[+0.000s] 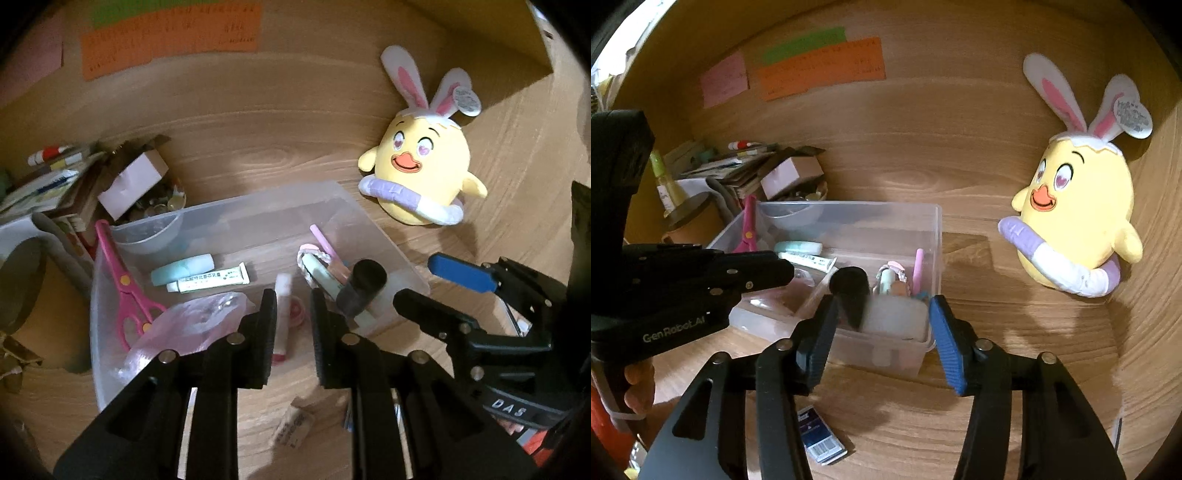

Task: Organize objects
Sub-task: 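Release lip gloss and tape roll into the clear box, then grasp the eraser with left tool while right tool grasps the blue card pack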

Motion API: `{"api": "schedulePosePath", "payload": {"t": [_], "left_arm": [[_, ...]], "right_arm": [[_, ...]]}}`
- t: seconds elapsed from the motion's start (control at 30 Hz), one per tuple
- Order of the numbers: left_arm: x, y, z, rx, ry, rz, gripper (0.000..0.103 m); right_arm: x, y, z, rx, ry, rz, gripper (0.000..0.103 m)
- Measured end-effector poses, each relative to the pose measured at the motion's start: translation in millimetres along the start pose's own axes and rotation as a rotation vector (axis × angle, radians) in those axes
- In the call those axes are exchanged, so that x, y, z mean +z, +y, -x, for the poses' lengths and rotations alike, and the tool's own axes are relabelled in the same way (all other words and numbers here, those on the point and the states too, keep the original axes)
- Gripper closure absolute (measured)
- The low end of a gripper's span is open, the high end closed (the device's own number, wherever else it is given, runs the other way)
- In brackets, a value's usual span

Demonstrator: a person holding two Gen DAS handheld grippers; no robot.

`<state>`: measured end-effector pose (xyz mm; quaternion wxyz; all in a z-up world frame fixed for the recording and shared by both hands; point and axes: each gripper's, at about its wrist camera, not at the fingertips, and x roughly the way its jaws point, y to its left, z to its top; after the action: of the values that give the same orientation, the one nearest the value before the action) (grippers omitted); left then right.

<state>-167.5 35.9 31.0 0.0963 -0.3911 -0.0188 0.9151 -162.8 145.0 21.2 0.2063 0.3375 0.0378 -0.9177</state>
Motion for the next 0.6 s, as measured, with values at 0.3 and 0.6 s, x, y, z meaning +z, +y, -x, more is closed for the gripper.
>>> {"api": "schedulePosePath", "payload": {"t": [0.3, 0.6], "left_arm": [[-20.6, 0.2, 34.9, 0.023, -0.061, -0.035, 0.039], [-48.9, 19.3, 50.3, 0.066, -0.055, 0.008, 0.015]], "right_arm": [[-13.1, 14.5, 19.1, 0.017, -0.004, 0.060, 0.046], [-41.1, 32.5, 23.2, 0.059, 0.049, 0.123, 0.033]]}}
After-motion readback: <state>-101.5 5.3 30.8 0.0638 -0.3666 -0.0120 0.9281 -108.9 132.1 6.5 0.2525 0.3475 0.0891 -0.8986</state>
